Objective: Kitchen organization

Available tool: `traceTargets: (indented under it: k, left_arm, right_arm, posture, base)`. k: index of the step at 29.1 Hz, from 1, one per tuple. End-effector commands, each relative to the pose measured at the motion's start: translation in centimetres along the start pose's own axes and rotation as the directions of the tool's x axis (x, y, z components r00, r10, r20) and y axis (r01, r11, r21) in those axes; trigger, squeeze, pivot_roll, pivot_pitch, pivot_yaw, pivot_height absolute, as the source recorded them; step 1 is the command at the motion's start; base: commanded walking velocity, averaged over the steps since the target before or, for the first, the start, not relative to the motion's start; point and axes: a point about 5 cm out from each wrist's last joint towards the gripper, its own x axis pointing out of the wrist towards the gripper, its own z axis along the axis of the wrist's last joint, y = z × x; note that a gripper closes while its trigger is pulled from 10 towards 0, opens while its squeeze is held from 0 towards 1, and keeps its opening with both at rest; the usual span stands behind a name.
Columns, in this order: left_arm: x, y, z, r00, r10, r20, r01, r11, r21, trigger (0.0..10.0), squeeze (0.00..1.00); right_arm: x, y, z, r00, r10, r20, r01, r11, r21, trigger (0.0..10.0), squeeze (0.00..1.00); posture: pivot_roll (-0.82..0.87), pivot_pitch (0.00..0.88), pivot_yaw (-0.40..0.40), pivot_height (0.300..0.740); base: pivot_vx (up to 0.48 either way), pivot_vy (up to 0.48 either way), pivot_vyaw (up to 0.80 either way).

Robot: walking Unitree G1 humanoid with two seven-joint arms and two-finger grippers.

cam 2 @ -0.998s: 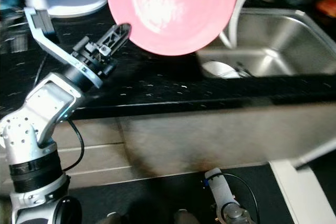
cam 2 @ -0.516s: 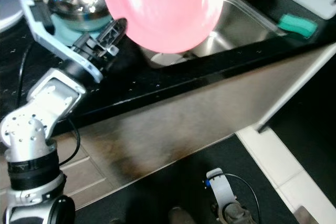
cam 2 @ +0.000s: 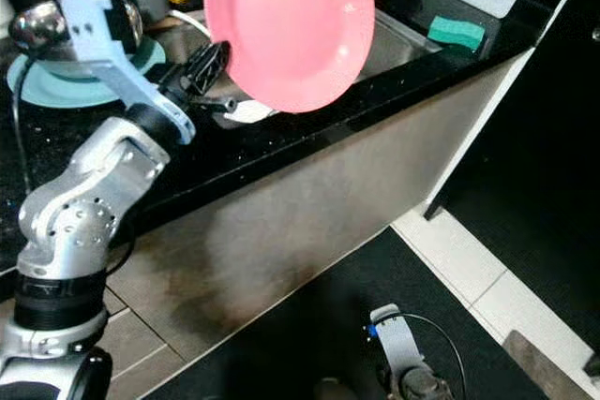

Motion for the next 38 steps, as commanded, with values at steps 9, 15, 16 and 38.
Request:
traceTargets:
  k: [9, 15, 16, 38]
  left_arm:
    - [3.4, 0.5, 0.8, 0.992, 0.064, 0.106, -0.107, 0.878, 0.467, 10.0, 0.00]
    - [5.5, -0.5, 0.9, 0.991, -0.014, 0.130, -0.061, 0.828, 0.558, 10.0, 0.00]
    - [5.8, -0.7, 1.0, 0.991, -0.026, 0.130, -0.052, 0.824, 0.564, 10.0, 0.00]
    - [5.3, -0.3, -0.5, 0.983, 0.053, 0.176, -0.108, 0.942, 0.317, 10.0, 0.00]
  right_arm:
    - [-0.1, 0.2, -0.7, 1.000, 0.005, -0.021, -0.005, 1.000, -0.004, 10.0, 0.00]
    - [-0.1, 0.3, -0.9, 1.000, 0.007, -0.020, -0.007, 1.000, 0.001, 10.0, 0.00]
    - [-0.2, 0.4, -0.9, 1.000, 0.007, -0.020, -0.007, 1.000, 0.005, 10.0, 0.00]
    - [-0.2, 0.9, -1.0, 0.998, 0.056, -0.014, -0.056, 0.998, -0.015, 10.0, 0.00]
  posture:
    - [0.02, 0.145, -0.040, 0.740]
    - [0.00, 0.166, -0.023, 0.740]
    - [0.00, 0.174, -0.019, 0.740]
    - [0.01, 0.185, -0.023, 0.740]
  base:
    - [0.000, 0.000, 0.00]
    - [0.000, 0.000, 0.00]
    - [0.000, 0.000, 0.00]
    - [0.000, -0.229, 0.03]
